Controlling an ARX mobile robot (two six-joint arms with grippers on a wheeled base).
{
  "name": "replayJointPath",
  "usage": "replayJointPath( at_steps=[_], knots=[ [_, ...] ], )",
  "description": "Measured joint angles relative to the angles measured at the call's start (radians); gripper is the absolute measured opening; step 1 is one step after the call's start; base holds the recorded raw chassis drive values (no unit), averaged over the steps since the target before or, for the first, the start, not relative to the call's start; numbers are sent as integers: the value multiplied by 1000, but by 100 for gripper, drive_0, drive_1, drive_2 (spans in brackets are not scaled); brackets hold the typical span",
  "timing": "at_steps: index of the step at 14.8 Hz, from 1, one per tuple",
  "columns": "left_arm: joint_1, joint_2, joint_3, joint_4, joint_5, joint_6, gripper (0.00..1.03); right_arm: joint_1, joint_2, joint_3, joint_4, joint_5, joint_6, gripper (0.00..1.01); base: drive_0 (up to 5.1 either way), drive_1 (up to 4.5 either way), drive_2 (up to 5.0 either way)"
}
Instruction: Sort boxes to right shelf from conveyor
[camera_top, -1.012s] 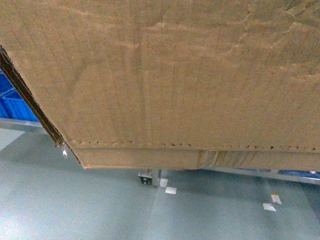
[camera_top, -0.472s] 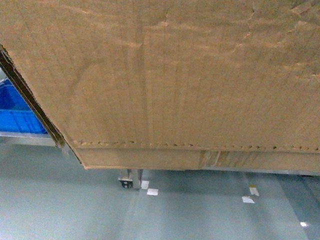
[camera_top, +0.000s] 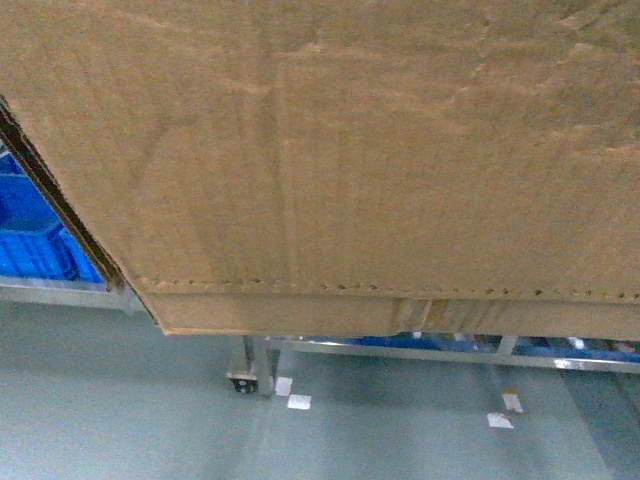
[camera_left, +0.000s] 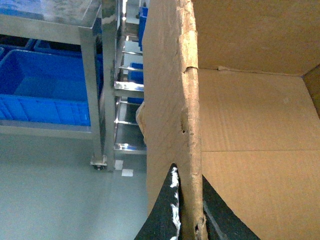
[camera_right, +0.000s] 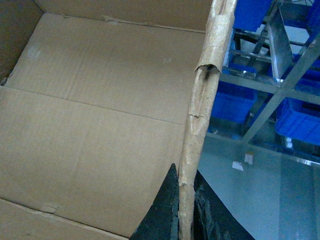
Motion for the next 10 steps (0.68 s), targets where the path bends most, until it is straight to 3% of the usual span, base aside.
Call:
replayJointPath(
  at_steps=[4,8,10],
  knots=[
    [-3,0,0,3,-2,2,2,-3,0,0,-2,-3,0,2,518,-226,-226],
    [-7,1,0,-1,0,2,2,-5,-1,0,-7,-3,0,2,0,0,0],
    [-4,-3,0,2,-4,3,2,-5,-3,0,-3,-3,0,2,4,420,-413]
  ],
)
